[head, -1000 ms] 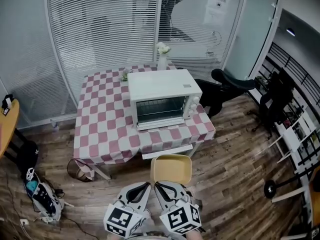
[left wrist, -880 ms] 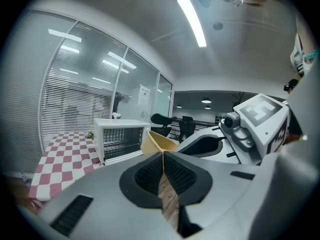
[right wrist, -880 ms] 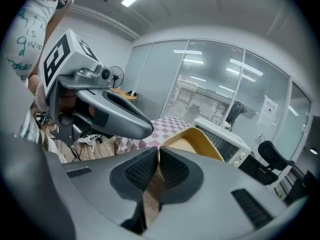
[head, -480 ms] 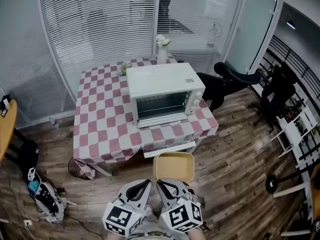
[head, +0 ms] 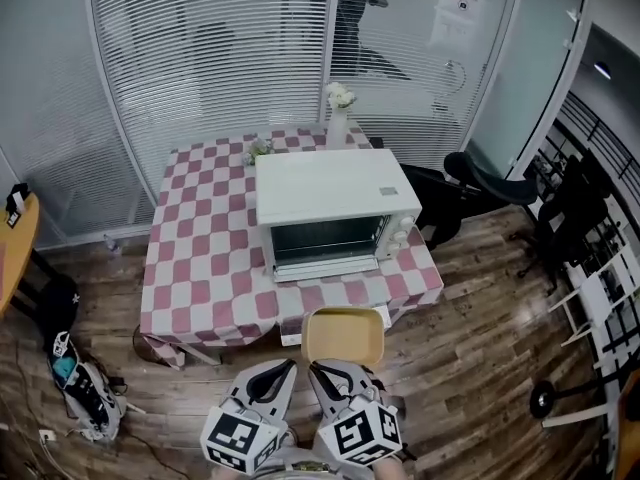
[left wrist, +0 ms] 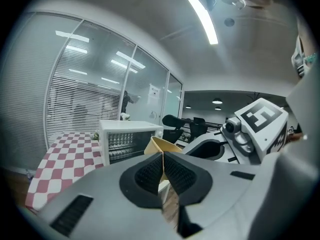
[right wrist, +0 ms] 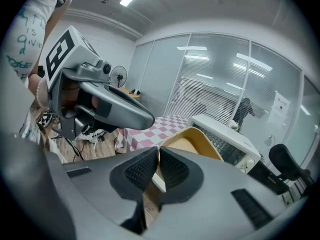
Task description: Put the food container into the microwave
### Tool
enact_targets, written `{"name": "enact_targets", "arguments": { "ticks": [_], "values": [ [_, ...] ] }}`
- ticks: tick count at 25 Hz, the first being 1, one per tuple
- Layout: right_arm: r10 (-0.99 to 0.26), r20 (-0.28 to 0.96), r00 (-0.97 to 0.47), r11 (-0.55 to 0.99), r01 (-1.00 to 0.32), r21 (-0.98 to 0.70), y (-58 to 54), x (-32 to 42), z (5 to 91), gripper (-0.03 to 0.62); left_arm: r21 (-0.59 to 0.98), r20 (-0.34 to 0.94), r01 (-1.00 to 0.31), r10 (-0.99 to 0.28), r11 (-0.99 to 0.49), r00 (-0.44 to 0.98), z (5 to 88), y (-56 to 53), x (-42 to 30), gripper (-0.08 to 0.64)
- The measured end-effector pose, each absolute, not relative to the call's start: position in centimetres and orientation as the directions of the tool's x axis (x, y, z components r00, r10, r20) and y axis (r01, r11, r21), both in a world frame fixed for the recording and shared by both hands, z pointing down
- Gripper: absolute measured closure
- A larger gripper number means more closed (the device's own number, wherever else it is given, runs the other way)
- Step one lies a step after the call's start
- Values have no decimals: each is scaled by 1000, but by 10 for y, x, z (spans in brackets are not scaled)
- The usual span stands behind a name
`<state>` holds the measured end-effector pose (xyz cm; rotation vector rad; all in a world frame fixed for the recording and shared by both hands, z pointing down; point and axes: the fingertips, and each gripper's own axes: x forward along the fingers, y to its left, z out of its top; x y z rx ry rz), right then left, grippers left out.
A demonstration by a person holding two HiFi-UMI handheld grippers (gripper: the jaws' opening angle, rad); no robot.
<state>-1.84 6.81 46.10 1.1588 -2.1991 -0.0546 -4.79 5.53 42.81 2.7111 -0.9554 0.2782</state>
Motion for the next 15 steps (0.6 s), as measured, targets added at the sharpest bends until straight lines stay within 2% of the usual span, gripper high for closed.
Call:
{"name": "enact_targets", "arguments": {
  "ticks": [15],
  "values": [
    [-698, 542, -469, 679, -675, 289, -17, 39, 457, 583, 154, 298, -690, -632, -708, 715, 425, -30, 15, 543]
  ]
}}
